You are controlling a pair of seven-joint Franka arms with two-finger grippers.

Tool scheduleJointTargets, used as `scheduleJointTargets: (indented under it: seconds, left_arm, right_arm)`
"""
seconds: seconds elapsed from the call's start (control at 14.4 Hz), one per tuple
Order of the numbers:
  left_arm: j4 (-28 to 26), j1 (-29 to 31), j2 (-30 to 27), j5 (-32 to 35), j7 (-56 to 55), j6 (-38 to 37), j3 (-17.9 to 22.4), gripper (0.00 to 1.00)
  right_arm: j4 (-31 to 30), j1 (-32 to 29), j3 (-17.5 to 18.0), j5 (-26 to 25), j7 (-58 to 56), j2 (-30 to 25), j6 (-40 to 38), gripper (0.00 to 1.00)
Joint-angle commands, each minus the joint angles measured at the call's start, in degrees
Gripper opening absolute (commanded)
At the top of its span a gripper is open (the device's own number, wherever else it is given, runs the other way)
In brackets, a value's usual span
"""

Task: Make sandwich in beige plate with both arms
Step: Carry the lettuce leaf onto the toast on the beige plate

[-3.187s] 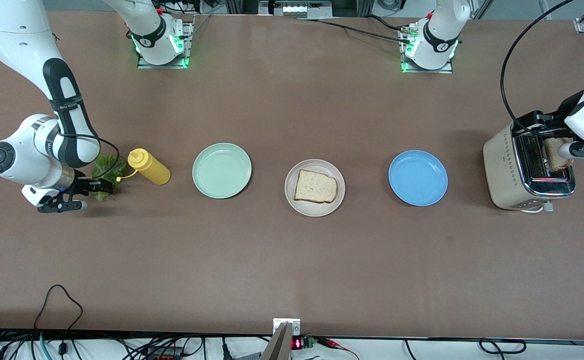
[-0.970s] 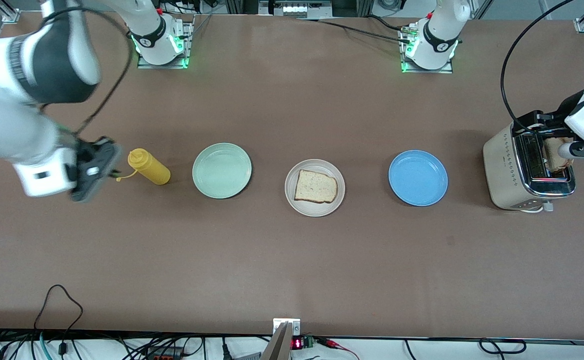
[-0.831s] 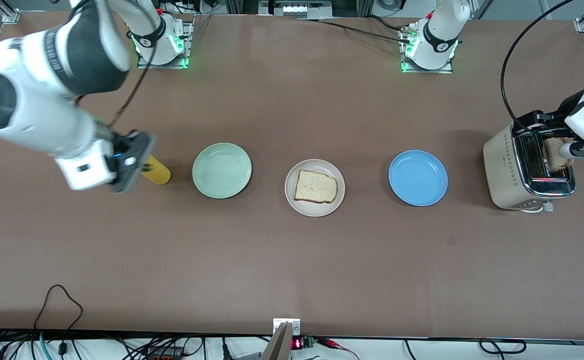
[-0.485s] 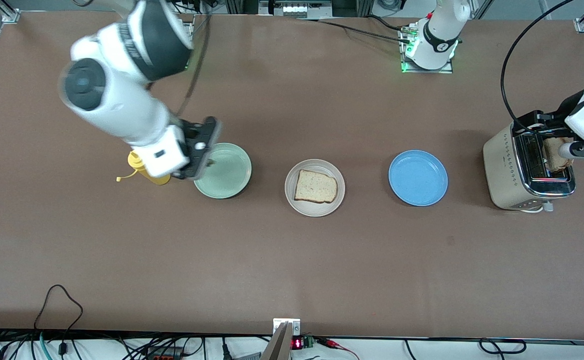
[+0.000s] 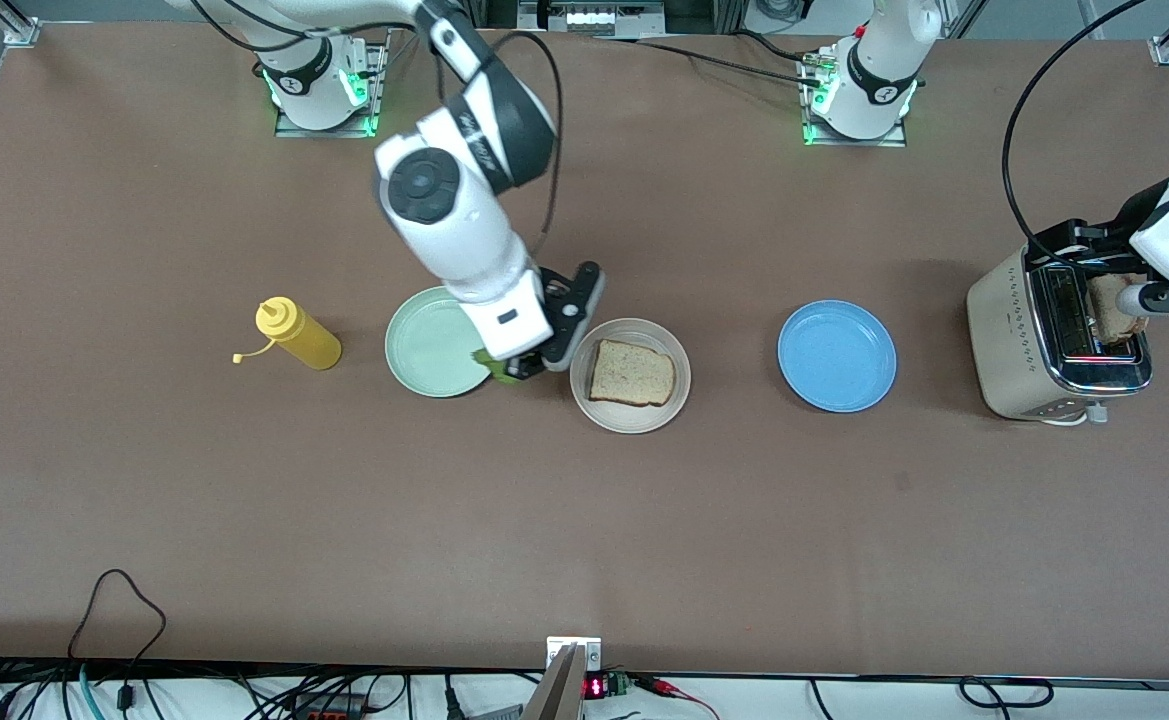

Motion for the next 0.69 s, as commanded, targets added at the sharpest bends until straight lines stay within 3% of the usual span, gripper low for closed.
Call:
scheduleJointTargets:
  seconds: [0.0,0.42,0.62]
  left_arm:
    - [1.5,0.5,0.5,-0.7,1.4,-1.5,0.0,1.00]
    - [1.5,0.6,0.5,-0.7,1.4,-1.5,0.0,1.00]
    - [1.5,0.6,0.5,-0.7,1.2,-1.6,0.0,1.00]
  right_arm:
    - [6.7,0.0,1.6,1.7,3.0,6.9,4.6,0.00]
    - [10.4,2.5,2.3,1.6,9.3,16.1,19.1,0.00]
    - [11.3,3.8,2.4,1.6,12.4,18.7,21.8,0.00]
